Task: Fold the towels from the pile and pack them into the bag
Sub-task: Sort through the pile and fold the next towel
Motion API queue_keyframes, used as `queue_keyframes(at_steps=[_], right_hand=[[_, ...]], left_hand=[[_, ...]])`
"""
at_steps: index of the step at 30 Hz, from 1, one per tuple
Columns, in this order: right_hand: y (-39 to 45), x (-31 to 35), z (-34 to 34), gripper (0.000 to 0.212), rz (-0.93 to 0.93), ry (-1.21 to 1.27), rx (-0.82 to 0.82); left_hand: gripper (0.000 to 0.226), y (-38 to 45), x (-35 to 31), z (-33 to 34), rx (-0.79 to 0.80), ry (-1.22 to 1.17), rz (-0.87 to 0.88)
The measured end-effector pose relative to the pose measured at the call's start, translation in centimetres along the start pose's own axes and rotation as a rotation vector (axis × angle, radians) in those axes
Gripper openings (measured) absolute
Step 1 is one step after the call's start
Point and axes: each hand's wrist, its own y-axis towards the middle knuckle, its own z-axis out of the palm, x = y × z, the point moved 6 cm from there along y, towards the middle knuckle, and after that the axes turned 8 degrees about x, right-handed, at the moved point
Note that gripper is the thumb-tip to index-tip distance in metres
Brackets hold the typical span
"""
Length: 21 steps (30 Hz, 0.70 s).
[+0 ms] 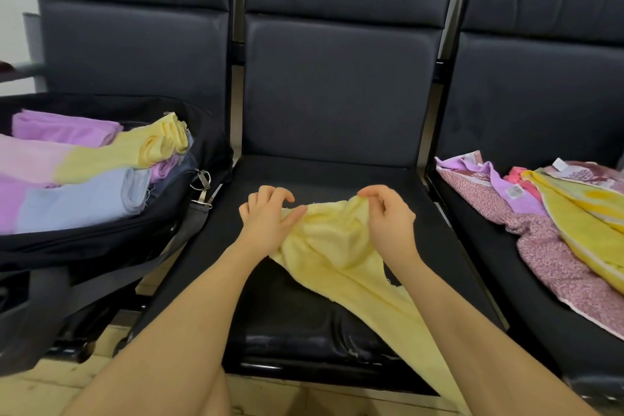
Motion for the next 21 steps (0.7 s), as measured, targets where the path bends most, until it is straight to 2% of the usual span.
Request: queue_keyframes(at_steps=[4, 9, 14, 16, 18, 21], right_hand=[[-0.4, -0.3, 2.5, 0.019, 0.073, -0.209, 0.266], [-1.5, 0.9, 6.0, 0.03, -0.116, -0.419, 0.381], [-2.8, 2.1, 10.7, 0.05, -0.255, -0.634, 0.521], [-3.1, 2.3, 12.2, 0.04, -0.297, -0.703, 0.518], [-2.9, 2.3, 12.5, 0.021, -0.308, -0.618, 0.44], [-2.1, 2.0, 11.0, 0.015, -0.212, -0.291, 0.325]], left_hand=[[0.019, -1.0, 0.9, -1.1, -0.032, 0.028, -0.025], [0.012, -3.2, 2.5, -0.8, 0.064, 0.081, 0.034], [0.027, -3.8, 3.6, -0.7, 0.09, 0.073, 0.03], [0.031, -3.8, 4.2, -0.5, 0.14, 0.092, 0.012], [0.033, -3.8, 4.5, 0.2, 0.224, 0.113, 0.007], [0.029, -3.3, 4.1, 0.5, 0.258, 0.067, 0.008]])
